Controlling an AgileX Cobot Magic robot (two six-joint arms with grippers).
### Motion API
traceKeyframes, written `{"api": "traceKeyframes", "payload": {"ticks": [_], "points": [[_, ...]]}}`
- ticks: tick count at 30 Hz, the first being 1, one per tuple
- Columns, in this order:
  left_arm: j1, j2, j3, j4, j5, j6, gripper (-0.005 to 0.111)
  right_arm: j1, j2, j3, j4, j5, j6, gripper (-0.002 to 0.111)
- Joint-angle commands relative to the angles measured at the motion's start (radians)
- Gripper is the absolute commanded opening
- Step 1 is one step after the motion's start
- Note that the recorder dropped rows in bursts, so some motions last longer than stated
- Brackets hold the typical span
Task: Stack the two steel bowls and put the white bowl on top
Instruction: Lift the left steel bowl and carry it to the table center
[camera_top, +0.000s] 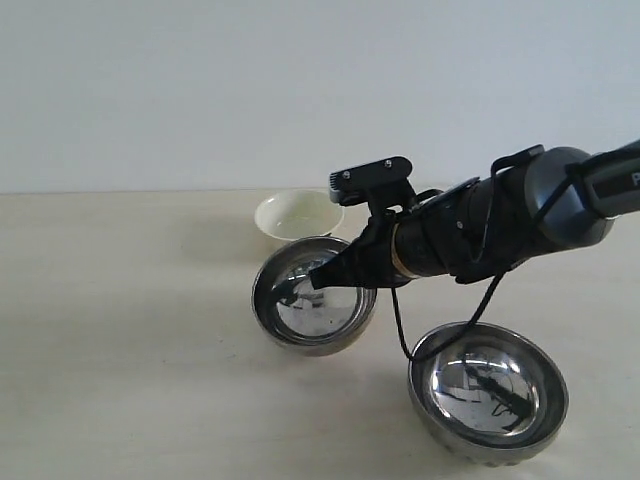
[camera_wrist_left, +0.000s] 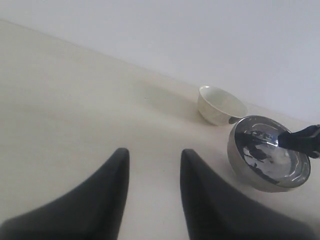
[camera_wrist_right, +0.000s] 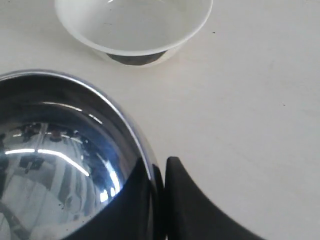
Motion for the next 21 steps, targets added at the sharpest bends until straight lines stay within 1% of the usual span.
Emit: {"api": "traceKeyframes", "payload": {"ticks": [1, 4, 8, 9, 10, 11, 14, 15, 16, 21], "points": [[0.003, -0.003, 0.004, -0.001, 0.000, 0.001, 0.032, -0.004, 0.047, 0.002, 0.003, -0.024, 0.011, 0.000], [0.003, -0.003, 0.004, -0.001, 0.000, 0.001, 0.032, -0.004, 0.056, 0.002, 0.003, -0.008, 0.011, 0.000], [0.003, -0.003, 0.004, -0.001, 0.000, 0.001, 0.032, -0.004, 0.055, -0.012, 0.007, -0.046, 0.014, 0.000], [0.003, -0.003, 0.004, -0.001, 0.000, 0.001, 0.032, -0.004, 0.055, -0.012, 0.007, -0.046, 0.017, 0.002], [0.003, -0.003, 0.004, -0.001, 0.000, 0.001, 0.032, -0.004, 0.055, -0.016, 0.007, -0.041, 0.017, 0.006], [0.003, -0.003, 0.004, -0.001, 0.000, 0.001, 0.032, -0.004, 0.055, -0.019, 0.018, -0.031, 0.020, 0.017], [0.003, -0.003, 0.004, -0.001, 0.000, 0.001, 0.032, -0.004, 0.055, -0.028, 0.020, -0.029, 0.020, 0.043], [0.003, -0.003, 0.004, -0.001, 0.000, 0.001, 0.032, -0.004, 0.055, -0.032, 0.020, -0.029, 0.022, 0.047], [0.003, -0.003, 0.004, -0.001, 0.000, 0.001, 0.032, -0.004, 0.055, -0.038, 0.020, -0.029, 0.034, 0.050], [0.003, -0.003, 0.004, -0.001, 0.000, 0.001, 0.032, -0.004, 0.027, -0.048, 0.020, -0.013, 0.043, 0.050]]}}
